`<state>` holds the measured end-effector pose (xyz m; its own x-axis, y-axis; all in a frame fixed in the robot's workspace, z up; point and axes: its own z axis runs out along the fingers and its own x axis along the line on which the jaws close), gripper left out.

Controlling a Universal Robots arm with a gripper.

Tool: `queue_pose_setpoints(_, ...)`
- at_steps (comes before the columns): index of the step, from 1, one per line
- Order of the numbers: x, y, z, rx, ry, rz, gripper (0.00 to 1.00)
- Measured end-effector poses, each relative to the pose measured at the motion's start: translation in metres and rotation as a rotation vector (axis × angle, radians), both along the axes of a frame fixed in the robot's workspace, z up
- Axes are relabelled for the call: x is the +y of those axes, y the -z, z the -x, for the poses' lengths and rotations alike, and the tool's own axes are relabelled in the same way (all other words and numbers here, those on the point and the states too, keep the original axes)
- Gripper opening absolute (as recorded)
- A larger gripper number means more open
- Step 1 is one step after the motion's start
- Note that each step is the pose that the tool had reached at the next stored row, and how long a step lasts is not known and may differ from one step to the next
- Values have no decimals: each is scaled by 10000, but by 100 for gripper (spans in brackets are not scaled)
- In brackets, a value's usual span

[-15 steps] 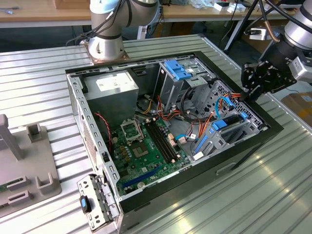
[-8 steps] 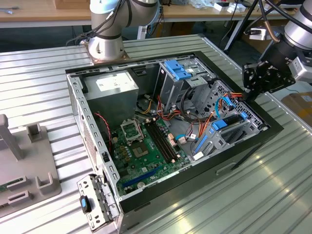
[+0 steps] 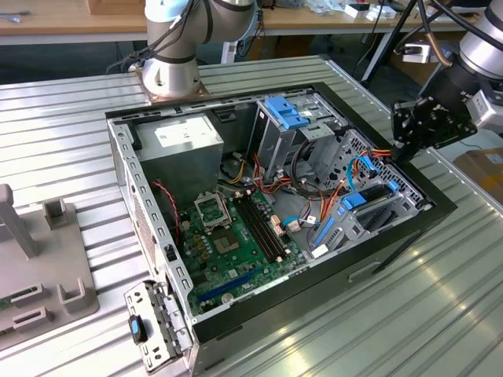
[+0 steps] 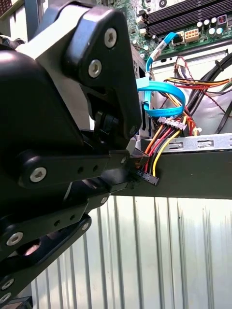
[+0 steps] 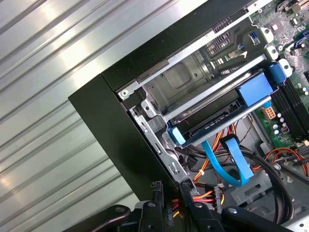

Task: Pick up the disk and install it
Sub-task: 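Insert the first disk wire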

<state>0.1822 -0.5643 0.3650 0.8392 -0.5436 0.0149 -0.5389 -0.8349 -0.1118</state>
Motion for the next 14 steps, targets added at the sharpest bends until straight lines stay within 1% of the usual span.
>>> queue_pose_setpoints(1, 0, 0, 0, 0, 0, -1, 27)
queue_pose_setpoints(2, 0, 0, 0, 0, 0, -2, 18)
queue_pose_setpoints(12, 0, 0, 0, 0, 0, -10, 17)
queue_pose_setpoints(13, -1, -9, 0, 1, 0, -14, 17)
queue_pose_setpoints(14, 0, -34, 0, 0, 0, -10, 17)
